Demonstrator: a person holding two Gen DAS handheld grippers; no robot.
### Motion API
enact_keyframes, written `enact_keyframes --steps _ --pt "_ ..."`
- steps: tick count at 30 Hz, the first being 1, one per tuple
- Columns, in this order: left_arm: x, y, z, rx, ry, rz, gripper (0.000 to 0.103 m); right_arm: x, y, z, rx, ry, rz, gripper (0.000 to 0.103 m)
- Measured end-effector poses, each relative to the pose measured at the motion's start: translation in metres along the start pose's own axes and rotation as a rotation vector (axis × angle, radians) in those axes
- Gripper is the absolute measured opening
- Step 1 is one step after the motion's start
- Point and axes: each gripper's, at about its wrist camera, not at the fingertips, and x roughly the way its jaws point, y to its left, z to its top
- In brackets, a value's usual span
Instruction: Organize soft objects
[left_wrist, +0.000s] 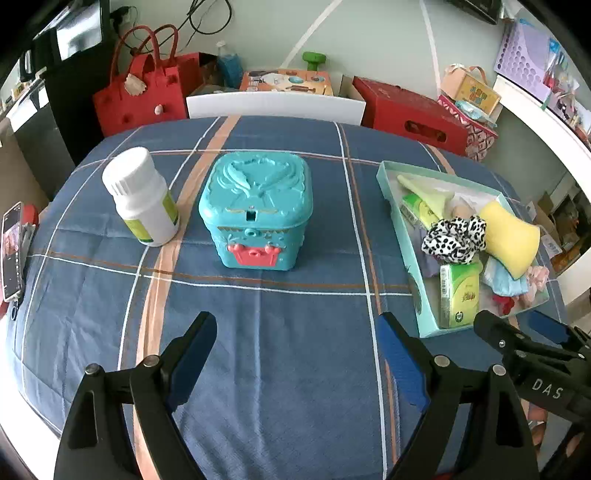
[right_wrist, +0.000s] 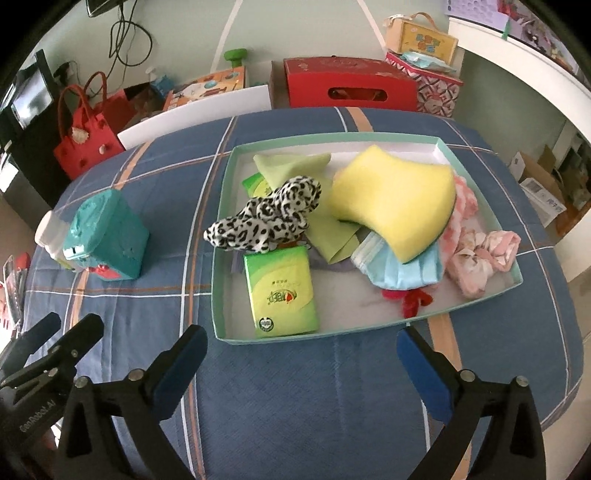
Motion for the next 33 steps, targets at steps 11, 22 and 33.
enact_keyframes --steps 11,22,33 --pt "0.008 0.007 -0.004 -0.005 0.03 0.088 0.088 0.011 0.005 -0.005 -0.011 0.014 -0.026 0.103" --pt "0.017 0.006 -0.004 0.018 0.067 0.106 0.088 0.022 0.005 -0.009 -0.019 0.02 -0.072 0.103" --pt "0.023 0.009 -0.006 0.016 0.094 0.113 0.088 0.028 0.009 -0.011 -0.038 0.021 -0.102 0.103"
